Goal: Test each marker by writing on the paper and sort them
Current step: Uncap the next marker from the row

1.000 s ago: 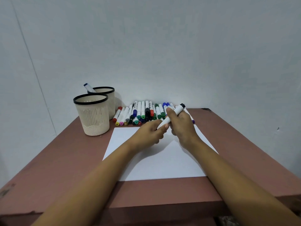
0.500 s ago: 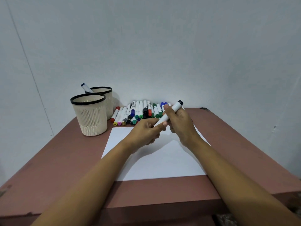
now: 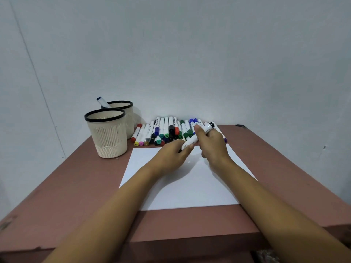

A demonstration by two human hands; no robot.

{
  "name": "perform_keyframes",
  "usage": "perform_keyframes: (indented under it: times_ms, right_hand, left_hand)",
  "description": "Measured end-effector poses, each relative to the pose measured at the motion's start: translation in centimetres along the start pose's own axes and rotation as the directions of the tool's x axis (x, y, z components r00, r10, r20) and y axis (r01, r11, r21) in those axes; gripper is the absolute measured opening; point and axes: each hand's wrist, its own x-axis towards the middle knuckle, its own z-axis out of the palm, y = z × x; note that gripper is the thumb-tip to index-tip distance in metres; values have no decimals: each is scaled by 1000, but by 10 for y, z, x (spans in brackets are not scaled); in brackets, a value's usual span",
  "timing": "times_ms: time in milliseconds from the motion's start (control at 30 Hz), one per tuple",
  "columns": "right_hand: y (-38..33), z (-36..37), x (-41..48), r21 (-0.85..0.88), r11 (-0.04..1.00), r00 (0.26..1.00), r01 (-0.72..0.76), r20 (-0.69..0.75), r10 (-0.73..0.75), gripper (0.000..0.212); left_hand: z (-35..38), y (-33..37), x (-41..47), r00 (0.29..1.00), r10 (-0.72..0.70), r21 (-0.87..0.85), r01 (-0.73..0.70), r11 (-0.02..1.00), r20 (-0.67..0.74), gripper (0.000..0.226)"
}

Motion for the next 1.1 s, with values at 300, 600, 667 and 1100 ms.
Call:
perform_keyframes:
  times_ms: [300, 600, 667, 1100]
  right_hand:
    - [1, -9, 2, 139, 986, 955, 95, 267, -130, 27]
    - [-2, -14, 1, 184, 971, 918, 155, 337, -210, 29]
    - [-3, -14, 1, 176, 971, 919, 163, 330, -214, 29]
    - [25, -16, 7, -780, 33, 632, 625, 480, -608, 39]
  left_hand:
    - [-2, 2, -8, 994, 107, -182, -112, 977, -40, 29]
    - [-3, 5, -10, 994, 112, -373, -105, 922, -3, 21]
    - [-6, 7, -10, 996, 93, -365, -87, 927, -1, 23]
    - [-21, -13, -7, 983, 143, 64, -136, 989, -119, 25]
